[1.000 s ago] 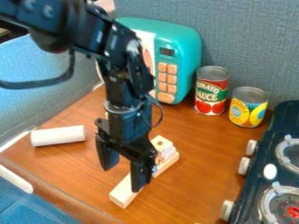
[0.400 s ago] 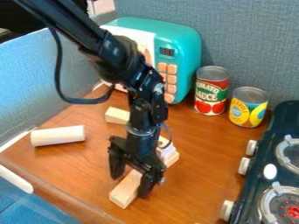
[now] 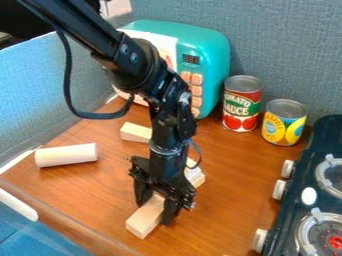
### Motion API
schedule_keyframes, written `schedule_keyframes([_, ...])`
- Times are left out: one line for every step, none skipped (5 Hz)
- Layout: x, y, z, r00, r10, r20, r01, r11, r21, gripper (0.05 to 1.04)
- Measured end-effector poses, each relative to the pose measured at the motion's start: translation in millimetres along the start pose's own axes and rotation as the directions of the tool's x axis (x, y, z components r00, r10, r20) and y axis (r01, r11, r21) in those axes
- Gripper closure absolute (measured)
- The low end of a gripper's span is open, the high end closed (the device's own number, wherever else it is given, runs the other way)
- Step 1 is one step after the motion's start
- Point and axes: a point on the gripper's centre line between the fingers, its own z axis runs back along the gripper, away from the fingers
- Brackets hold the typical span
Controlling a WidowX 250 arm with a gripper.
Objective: Put the rectangle block on top of the cube with a hole
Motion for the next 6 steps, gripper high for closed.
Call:
schedule_keyframes([-1, -5, 13, 0.999, -0.036, 0.018, 0.036, 0.999, -0.034, 0.589])
schedule_keyframes([-2, -10, 36, 0.995, -0.081, 0.059, 0.084, 0.995, -0.057, 0.589])
schedule_keyframes([-8, -16, 68, 0.986, -0.123, 0.108, 0.131, 0.989, -0.066, 0.590])
schedule_keyframes([-11, -19, 83, 0.978, -0.161, 0.134, 0.172, 0.982, -0.072, 0.590])
schedule_keyframes([-1, -19, 92, 0.970, -0.173, 0.171, 0.189, 0.979, -0.081, 0.589])
schedule_keyframes([9, -11, 84, 0.977, -0.150, 0.151, 0.166, 0.981, -0.098, 0.590])
